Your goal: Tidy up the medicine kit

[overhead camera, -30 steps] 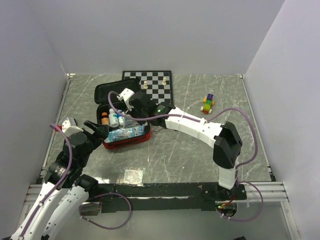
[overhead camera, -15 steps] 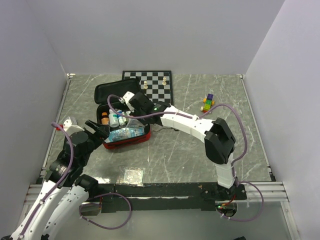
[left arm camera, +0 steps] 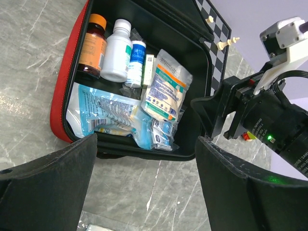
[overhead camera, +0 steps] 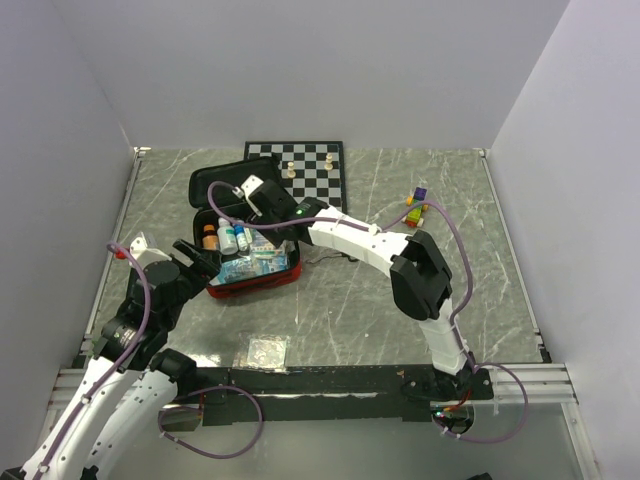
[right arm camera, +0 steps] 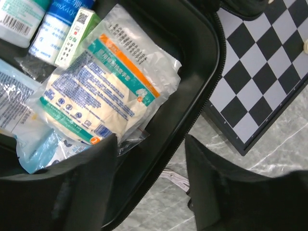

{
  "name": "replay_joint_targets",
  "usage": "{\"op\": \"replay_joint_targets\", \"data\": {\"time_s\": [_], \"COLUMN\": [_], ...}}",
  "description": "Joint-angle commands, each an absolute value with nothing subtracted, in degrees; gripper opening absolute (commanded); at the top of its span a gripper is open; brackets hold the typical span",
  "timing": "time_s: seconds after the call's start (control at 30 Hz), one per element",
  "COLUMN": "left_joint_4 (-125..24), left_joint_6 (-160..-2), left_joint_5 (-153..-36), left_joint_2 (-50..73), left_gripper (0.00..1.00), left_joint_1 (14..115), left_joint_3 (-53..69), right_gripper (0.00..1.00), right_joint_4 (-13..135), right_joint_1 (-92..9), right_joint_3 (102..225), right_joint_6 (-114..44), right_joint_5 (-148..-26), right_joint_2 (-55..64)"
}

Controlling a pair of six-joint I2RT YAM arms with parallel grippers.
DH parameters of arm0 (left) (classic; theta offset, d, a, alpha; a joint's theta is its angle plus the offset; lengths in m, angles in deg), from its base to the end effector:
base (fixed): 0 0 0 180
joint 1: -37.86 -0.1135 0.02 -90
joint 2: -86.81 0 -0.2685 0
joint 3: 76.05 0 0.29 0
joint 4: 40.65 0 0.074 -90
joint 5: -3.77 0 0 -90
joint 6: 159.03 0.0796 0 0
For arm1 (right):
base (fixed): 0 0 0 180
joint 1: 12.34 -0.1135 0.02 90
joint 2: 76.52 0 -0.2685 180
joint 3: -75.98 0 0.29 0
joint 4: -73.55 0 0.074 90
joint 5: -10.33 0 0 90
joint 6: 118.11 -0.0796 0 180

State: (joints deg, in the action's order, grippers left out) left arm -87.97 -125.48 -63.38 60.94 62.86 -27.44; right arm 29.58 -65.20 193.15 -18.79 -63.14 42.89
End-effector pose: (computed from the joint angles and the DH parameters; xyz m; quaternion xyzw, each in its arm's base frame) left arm 0.1761 -0.0480 0.2815 -0.3266 0.7649 -0.2193 0.5102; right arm 0.3475 0.4213 0.2276 -0.4283 0.8140 0.0130 0.3922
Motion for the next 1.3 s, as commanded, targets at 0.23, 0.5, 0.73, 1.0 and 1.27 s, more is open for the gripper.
{"op": "replay_joint_targets", "data": {"time_s": [0.23, 0.5, 0.73, 1.0, 1.27], "left_joint_4": [-86.96, -87.40, -88.19, -88.10, -88.02], "left_joint_6": [-125.45, -126.24, -126.51, -126.25, -126.33], "left_joint_5": [-64.00, -63.73, -63.47, -63.73, -63.91], "left_joint_2": [61.23, 62.81, 64.22, 64.31, 63.78], "left_gripper": [0.87, 0.87, 0.87, 0.87, 0.87], "left_joint_1": [62.91, 62.91, 62.91, 62.91, 62.91], "left_joint_3": [-27.19, -27.28, -27.64, -27.72, -27.81], "right_gripper": [0.55, 0.30, 0.26, 0.24, 0.23], "right_joint_4": [36.73, 38.13, 37.18, 34.98, 34.89], "right_joint_1": [-67.09, -70.17, -69.56, -65.08, -63.58], "right_joint_3": [185.75, 188.20, 194.69, 194.01, 190.58], "right_joint_6": [-24.42, -28.02, -33.82, -39.27, -40.42], "right_joint_5": [-73.23, -83.17, -85.91, -84.86, -82.31], "right_joint_2": [32.29, 38.87, 46.07, 47.58, 45.73]}}
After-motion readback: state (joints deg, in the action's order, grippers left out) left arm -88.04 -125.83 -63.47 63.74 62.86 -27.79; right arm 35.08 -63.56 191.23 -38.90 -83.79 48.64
